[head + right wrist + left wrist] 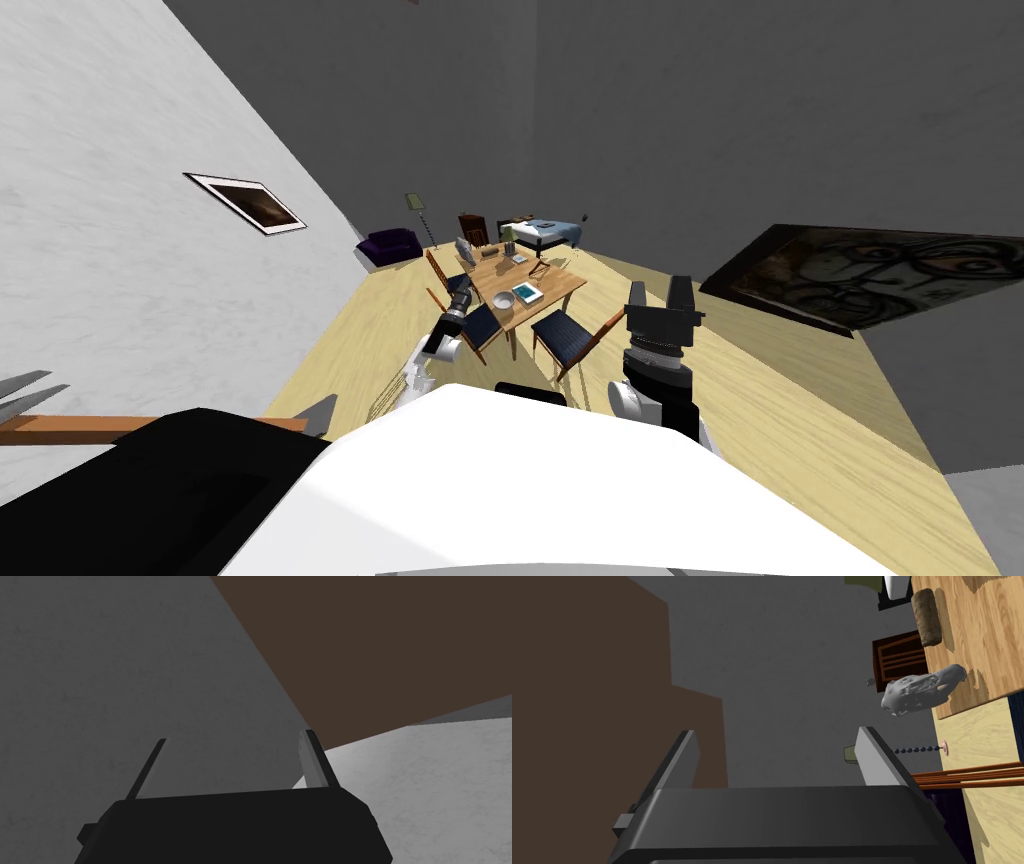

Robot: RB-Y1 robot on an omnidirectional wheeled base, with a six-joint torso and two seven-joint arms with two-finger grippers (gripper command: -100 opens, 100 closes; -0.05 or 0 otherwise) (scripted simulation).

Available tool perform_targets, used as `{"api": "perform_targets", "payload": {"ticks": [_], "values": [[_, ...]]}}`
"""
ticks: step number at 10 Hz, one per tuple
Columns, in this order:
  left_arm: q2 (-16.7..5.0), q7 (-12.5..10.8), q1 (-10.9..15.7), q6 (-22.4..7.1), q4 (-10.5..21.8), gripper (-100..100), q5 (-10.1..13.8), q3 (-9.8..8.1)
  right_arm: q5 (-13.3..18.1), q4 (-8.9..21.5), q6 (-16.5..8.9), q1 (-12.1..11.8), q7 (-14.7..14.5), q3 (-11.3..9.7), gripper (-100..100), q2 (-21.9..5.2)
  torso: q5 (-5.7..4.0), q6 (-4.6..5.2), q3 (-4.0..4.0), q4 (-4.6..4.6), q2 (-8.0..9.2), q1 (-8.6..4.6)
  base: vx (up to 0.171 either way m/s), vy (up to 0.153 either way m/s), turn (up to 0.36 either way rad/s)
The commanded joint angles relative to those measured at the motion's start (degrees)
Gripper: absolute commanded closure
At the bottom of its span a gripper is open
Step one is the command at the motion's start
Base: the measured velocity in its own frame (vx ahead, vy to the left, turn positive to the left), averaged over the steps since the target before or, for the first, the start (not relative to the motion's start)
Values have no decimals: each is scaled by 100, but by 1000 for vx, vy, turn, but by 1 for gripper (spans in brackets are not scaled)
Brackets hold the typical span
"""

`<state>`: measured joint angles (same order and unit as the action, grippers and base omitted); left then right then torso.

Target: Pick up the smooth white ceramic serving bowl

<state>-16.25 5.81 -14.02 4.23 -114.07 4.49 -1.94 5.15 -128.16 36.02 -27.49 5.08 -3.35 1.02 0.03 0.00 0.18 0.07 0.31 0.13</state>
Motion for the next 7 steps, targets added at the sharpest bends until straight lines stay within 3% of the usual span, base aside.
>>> {"api": "perform_targets", "payload": {"ticks": [1, 5, 7], "values": [[-118, 70, 238, -286, 280, -100, 184, -24, 0, 0, 0, 0, 0, 0, 0, 0, 0, 0, 0, 0, 0, 0, -123, 27, -286], [-304, 141, 545, -780, 631, -100, 456, -64, 0, 0, 0, -1, 0, 0, 0, 0, 0, -1, -4, -1, -9, -1, -81, 12, -145], [-486, 213, 847, -1137, 1020, -100, 731, -85, 0, 0, 0, -1, 0, 0, 0, 0, -1, -1, -9, -3, -17, -2, -62, 6, -195]]}}
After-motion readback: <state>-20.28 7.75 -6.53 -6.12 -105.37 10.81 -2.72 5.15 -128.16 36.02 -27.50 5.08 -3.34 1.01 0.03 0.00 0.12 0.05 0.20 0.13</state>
